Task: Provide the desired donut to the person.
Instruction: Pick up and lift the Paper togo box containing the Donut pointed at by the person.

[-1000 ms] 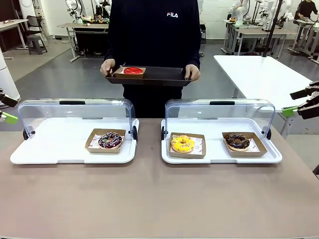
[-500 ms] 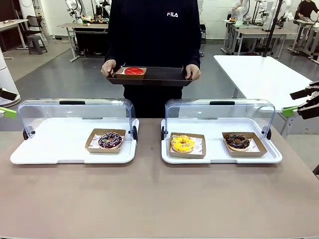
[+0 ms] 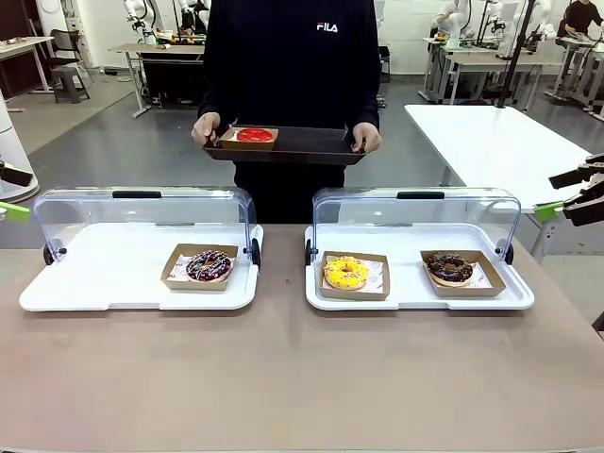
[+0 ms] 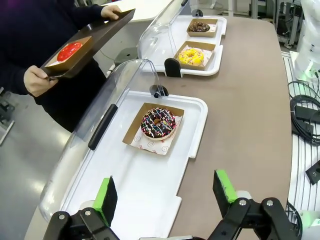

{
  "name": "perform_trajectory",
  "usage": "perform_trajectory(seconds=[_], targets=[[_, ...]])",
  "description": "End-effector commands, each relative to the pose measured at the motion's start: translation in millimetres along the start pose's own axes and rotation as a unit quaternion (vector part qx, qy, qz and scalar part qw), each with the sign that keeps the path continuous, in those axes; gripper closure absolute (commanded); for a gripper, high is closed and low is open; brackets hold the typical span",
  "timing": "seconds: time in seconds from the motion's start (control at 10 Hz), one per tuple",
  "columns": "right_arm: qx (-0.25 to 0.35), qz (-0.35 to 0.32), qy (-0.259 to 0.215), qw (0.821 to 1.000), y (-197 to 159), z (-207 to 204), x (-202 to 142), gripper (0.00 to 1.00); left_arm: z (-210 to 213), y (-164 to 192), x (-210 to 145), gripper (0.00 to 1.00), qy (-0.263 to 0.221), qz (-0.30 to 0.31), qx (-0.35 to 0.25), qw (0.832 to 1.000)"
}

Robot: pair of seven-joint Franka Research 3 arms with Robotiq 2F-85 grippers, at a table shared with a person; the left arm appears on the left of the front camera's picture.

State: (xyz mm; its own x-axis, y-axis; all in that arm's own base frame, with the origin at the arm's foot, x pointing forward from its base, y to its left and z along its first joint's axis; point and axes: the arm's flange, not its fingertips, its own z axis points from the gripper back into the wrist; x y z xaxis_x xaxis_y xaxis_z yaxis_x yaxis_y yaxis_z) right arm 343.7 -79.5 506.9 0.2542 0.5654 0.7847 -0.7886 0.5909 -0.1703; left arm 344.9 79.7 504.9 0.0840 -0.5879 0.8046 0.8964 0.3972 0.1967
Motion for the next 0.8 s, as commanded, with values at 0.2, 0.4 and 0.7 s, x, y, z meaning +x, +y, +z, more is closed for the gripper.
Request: perform_trajectory(seconds=[0.2, 0.4, 0.7], targets=[[0.004, 0.001, -0.01, 1.0, -0.4, -2.3, -1.7, 0.0, 0.0, 0.0, 0.0, 0.0, 0.0, 0.0, 0.0, 1.0], [0.004, 0.001, -0.01, 1.0, -0.4, -2.3, -1.7, 0.0, 0.0, 0.0, 0.0, 0.0, 0.0, 0.0, 0.0, 1.0], [0.004, 0.001, -0.01, 1.0, -0.4, -2.3, -1.7, 0.0, 0.0, 0.0, 0.0, 0.0, 0.0, 0.0, 0.0, 1.0]])
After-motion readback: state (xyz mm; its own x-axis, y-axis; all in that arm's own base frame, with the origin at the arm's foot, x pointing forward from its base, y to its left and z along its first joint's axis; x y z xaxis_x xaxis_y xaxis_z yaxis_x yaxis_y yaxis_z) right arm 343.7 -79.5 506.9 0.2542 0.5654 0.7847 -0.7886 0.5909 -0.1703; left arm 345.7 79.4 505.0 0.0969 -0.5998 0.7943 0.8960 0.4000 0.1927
